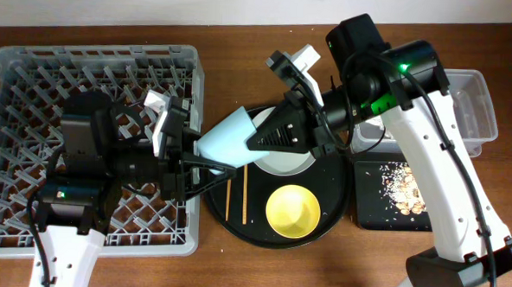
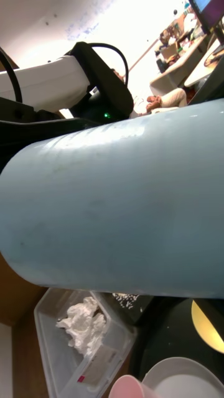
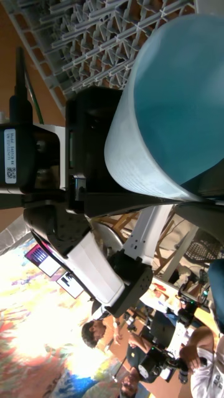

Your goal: Sort waste into correct bins and load items into the dishwasher rack

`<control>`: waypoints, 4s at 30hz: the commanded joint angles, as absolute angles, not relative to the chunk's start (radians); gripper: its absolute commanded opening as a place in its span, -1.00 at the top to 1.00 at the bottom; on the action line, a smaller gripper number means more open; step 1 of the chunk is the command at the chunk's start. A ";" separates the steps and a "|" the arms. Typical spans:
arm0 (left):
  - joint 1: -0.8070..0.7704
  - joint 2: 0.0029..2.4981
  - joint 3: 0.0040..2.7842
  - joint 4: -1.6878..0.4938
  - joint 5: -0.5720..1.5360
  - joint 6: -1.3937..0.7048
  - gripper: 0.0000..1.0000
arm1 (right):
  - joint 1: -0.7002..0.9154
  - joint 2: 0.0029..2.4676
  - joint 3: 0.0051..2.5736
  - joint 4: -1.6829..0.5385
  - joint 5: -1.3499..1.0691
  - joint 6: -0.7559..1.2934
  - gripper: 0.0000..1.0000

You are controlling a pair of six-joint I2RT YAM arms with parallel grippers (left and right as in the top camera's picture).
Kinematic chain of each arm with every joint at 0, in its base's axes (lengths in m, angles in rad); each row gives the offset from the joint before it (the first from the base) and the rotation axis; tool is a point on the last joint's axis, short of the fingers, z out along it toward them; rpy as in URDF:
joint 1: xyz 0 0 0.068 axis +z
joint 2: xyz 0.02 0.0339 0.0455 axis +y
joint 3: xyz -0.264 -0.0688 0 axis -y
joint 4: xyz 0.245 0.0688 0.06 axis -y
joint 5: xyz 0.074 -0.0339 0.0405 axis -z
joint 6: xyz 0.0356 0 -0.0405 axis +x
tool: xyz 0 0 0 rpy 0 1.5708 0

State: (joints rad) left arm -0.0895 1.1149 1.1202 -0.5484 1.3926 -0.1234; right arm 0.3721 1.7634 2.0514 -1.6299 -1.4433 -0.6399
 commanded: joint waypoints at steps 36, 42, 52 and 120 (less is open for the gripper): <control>0.080 2.049 2.048 -1.377 0.126 -0.192 0.88 | 0.242 1.774 2.051 -1.600 -0.533 -0.462 -0.97; 0.080 2.049 1.990 -1.369 0.126 -0.192 0.88 | 0.242 1.774 2.051 -1.600 -0.533 -0.462 -0.97; 0.080 2.049 1.911 -1.305 0.122 -0.192 -0.98 | 0.242 1.774 2.051 -1.600 -0.533 -0.462 -0.97; -0.118 1.593 1.996 -1.587 1.393 0.735 -0.92 | 0.392 1.540 1.967 -1.059 -1.274 -0.209 0.92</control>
